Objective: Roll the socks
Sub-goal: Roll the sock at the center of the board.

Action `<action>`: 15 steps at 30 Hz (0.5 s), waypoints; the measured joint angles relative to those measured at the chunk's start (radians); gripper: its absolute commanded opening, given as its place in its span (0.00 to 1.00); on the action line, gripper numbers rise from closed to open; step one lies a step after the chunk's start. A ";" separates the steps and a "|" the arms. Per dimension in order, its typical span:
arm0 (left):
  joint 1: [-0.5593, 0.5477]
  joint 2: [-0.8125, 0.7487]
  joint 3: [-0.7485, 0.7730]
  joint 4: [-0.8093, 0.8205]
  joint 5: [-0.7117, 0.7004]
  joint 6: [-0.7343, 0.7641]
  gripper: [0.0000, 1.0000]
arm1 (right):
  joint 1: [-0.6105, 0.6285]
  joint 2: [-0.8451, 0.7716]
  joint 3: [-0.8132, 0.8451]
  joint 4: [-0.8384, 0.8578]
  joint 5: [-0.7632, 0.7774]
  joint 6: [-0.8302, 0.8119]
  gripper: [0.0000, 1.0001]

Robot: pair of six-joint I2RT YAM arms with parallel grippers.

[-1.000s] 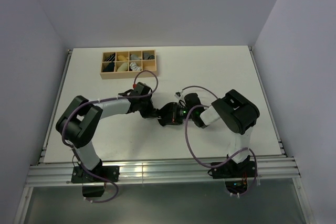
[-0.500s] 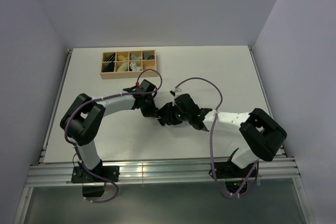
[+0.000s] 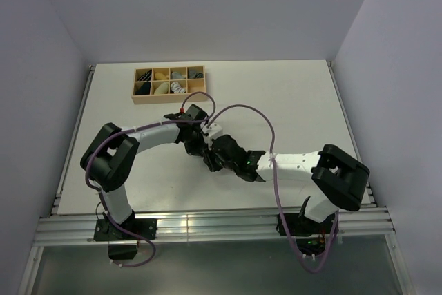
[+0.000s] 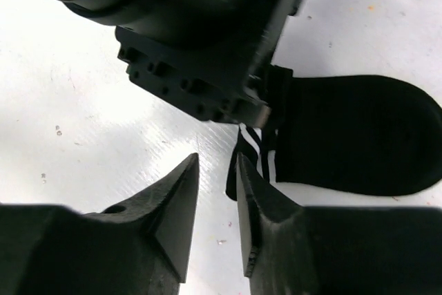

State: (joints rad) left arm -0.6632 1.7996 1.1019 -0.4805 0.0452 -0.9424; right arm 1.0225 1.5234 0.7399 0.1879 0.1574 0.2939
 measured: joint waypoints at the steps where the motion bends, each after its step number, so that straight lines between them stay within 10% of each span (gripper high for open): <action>1: 0.000 0.000 0.000 -0.001 0.000 0.002 0.00 | 0.004 0.008 0.005 0.004 0.002 -0.006 0.34; 15: -0.005 0.000 0.000 -0.002 -0.008 0.005 0.00 | 0.025 0.151 0.040 0.029 0.064 -0.040 0.32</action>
State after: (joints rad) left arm -0.6685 1.7996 1.1019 -0.4828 0.0368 -0.9375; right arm 1.0477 1.6741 0.7803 0.2165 0.2218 0.2535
